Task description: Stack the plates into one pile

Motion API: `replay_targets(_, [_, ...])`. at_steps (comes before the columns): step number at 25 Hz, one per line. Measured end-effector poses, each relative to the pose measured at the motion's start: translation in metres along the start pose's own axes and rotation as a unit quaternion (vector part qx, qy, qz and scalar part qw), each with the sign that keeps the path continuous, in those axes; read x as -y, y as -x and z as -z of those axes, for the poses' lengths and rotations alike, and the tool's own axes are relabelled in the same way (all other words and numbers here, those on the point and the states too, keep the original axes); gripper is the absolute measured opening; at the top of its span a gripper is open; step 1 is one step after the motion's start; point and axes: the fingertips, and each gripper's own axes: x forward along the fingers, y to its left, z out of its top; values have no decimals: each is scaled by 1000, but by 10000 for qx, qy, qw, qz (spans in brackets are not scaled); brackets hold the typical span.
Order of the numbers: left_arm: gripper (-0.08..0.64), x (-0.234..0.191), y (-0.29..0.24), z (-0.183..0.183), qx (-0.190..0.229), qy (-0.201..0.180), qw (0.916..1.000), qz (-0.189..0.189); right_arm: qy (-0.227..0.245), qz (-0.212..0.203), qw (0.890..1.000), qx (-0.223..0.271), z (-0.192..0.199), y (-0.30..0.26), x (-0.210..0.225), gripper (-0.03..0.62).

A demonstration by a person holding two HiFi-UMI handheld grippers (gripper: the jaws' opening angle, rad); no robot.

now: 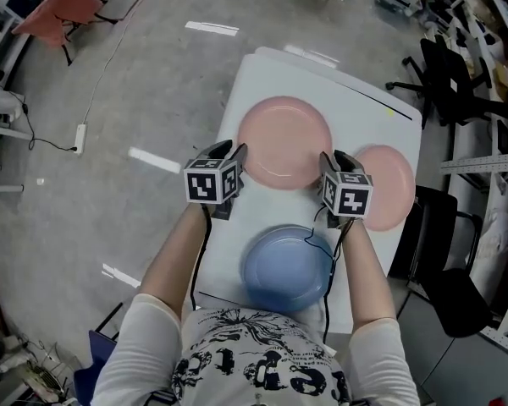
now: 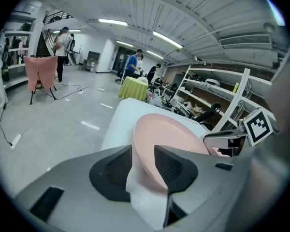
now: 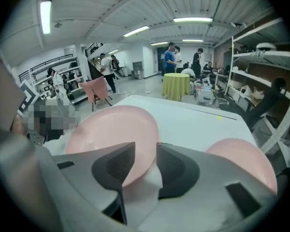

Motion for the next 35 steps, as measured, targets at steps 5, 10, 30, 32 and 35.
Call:
replay_targets(5, [144, -15, -18, 1, -207, 77, 9997, 69, -144, 222, 9995, -189, 5, -24, 6, 143])
replay_targets(10, [144, -14, -26, 5, -351, 18, 9991, 252, -79, 492, 9986, -161, 7, -28, 10, 115])
replay_targets(30, [87, -15, -5, 2, -319, -110, 9973, 648, -191, 523, 9972, -502, 12, -10, -9, 66])
replay_targets(32, [86, -11, 7, 4, -259, -88, 9976, 635, -161, 497, 9977, -420, 12, 2, -13, 66])
replay_targets(35, [84, 0, 28, 6, -102, -67, 9981, 610, -138, 443, 9985, -284, 15, 21, -17, 66])
